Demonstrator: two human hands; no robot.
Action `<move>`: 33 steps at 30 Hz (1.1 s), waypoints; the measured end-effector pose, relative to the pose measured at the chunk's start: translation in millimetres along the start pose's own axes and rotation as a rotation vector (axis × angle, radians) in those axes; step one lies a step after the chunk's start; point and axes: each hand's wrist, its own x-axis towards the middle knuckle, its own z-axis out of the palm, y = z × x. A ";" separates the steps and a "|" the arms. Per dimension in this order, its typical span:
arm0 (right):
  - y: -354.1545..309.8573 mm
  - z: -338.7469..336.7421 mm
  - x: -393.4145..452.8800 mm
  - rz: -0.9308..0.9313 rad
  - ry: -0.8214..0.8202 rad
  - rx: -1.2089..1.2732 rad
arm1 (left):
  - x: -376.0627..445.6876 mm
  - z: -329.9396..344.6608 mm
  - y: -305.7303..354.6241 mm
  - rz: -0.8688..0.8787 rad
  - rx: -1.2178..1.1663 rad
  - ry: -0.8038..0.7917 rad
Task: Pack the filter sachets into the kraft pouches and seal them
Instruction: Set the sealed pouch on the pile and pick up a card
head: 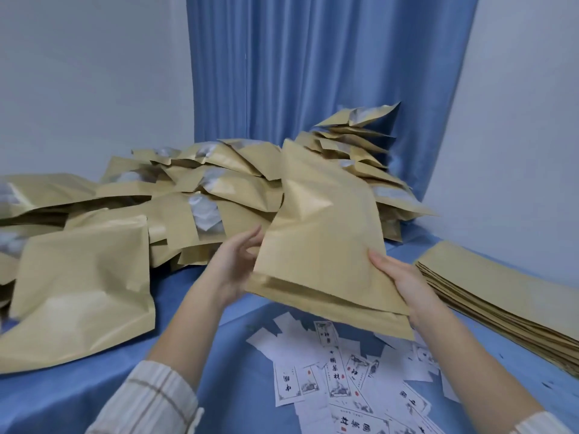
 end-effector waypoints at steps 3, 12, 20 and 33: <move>5.6 28.6 2.0 -0.104 0.070 0.100 | 2.5 -12.8 -6.8 0.128 -0.316 -0.030; -10.6 188.0 72.6 -0.283 0.177 0.201 | 19.9 -43.7 30.1 0.280 -0.705 -0.048; -19.4 376.1 198.6 -0.246 0.168 0.152 | 69.6 -122.7 136.3 0.350 -0.587 0.322; 45.3 467.8 271.1 -0.065 -0.306 -0.247 | 112.7 -255.7 166.8 0.463 -0.528 0.567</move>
